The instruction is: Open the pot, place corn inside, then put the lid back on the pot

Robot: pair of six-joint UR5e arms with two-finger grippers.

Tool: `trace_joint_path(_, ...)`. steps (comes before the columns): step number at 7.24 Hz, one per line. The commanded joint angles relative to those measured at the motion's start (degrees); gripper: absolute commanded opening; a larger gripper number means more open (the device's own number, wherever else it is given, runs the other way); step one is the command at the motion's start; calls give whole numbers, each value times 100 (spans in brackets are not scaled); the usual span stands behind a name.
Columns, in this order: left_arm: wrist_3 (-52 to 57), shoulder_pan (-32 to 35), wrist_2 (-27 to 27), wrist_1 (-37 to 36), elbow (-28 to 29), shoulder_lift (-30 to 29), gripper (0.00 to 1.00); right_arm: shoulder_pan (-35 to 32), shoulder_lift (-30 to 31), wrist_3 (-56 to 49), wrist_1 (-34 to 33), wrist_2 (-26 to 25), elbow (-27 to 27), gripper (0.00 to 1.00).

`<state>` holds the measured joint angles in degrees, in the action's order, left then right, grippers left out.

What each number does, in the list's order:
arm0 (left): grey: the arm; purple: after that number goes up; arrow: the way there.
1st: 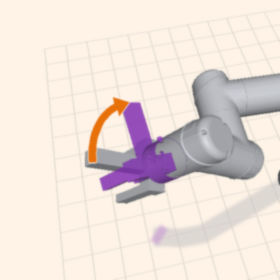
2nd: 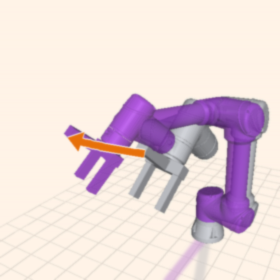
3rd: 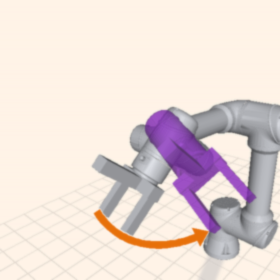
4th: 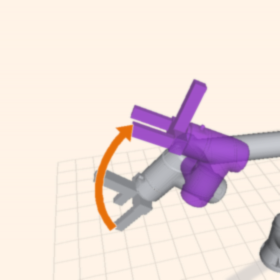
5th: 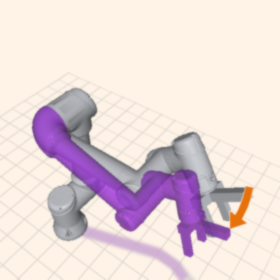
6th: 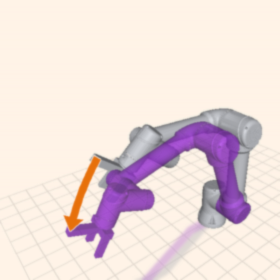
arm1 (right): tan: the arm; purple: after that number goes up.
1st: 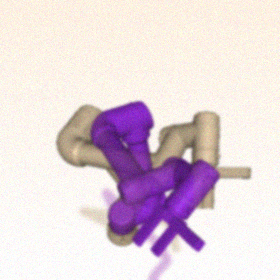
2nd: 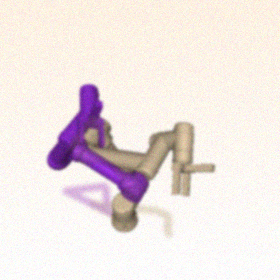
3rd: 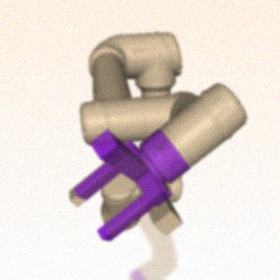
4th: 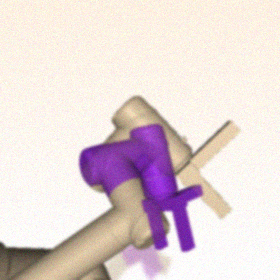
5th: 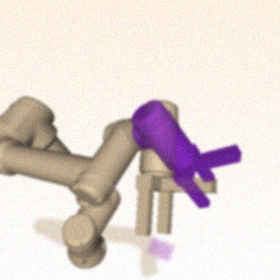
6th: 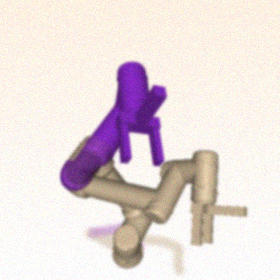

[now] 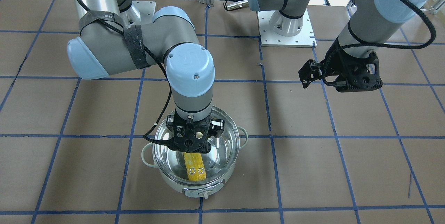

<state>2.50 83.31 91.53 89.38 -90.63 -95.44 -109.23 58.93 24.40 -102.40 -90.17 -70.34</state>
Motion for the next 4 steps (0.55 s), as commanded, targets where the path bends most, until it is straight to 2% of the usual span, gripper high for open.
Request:
trace_joint_path(1, -30, 1, -3, 0, 1, -27, 100, 6, -4, -23, 1, 0, 3, 9)
trace_joint_path(4, -31, 1, 15, 0, -7, -27, 100, 42, 4, -94, 27, 8, -15, 9)
